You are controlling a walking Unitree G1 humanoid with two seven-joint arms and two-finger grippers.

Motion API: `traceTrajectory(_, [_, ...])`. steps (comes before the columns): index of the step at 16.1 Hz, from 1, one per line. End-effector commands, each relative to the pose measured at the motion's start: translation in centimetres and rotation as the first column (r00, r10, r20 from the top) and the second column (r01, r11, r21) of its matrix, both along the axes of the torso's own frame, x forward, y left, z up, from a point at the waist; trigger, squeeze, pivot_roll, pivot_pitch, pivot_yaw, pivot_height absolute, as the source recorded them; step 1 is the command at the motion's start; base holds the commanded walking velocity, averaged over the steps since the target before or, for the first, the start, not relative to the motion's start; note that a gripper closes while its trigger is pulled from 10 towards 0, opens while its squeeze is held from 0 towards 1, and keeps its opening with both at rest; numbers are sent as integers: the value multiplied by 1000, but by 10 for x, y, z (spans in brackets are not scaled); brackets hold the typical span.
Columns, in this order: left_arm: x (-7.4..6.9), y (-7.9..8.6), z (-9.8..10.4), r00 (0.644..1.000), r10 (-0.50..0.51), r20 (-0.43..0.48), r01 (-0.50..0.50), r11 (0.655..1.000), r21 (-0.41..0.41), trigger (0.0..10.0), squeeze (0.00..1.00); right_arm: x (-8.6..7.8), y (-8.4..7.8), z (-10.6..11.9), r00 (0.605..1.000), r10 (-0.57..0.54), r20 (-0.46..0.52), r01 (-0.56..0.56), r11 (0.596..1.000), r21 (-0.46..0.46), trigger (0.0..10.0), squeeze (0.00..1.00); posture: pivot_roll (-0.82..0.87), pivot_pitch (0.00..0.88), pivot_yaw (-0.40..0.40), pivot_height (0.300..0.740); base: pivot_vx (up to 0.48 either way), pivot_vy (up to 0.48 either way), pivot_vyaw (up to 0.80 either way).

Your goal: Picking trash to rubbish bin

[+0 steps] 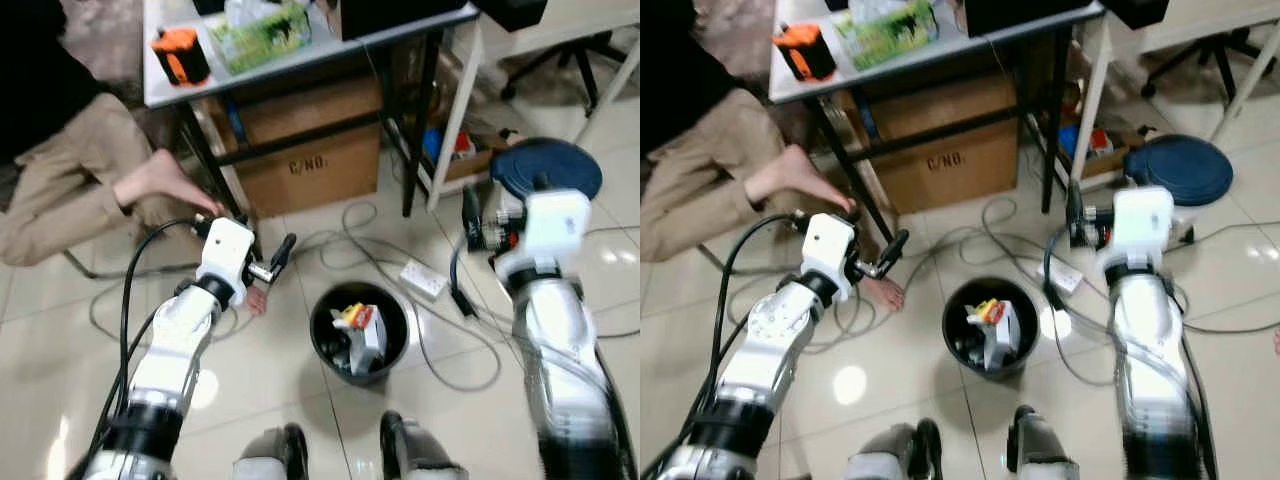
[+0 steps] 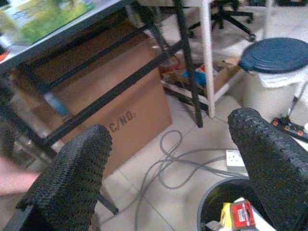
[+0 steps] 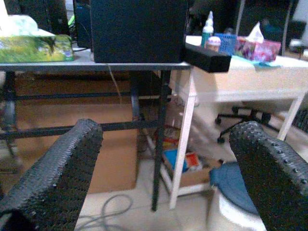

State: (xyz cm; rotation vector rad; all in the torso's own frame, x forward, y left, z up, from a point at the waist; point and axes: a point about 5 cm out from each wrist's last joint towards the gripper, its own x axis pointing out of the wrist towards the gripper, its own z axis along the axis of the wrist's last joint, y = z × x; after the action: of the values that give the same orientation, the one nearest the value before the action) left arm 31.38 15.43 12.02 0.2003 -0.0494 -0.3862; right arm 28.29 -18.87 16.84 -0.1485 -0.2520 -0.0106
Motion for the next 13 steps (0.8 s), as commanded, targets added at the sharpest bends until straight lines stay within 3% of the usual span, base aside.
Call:
traceTrajectory(1, [-6, 13, -6, 997, 71, -42, -73, 996, -48, 10000, 0, -12, 14, 4, 1000, 21, 8, -21, 1000, -4, 10000, 1000, -120, 122, 135, 740, 0, 0, 0])
traceTrajectory(4, [-16, 15, -8, 996, 71, -48, -73, 996, -57, 10000, 0, -26, 25, 2, 999, 30, -20, -30, 1000, 2, 10000, 1000, -122, 111, 116, 740, 0, 0, 0])
traceTrajectory(8, [-20, 28, -7, 980, 192, -47, -196, 977, -88, 10000, 0, -27, 24, 4, 998, -32, -57, 36, 997, 68, 10000, 980, -126, 102, 77, 740, 0, 0, 0])
traceTrajectory(13, [-24, 18, -8, 976, 209, -66, -216, 970, -116, 10000, 0, -27, 31, 5, 995, -47, -85, 55, 994, 90, 10000, 949, -130, 104, 61, 740, 0, 0, 0])
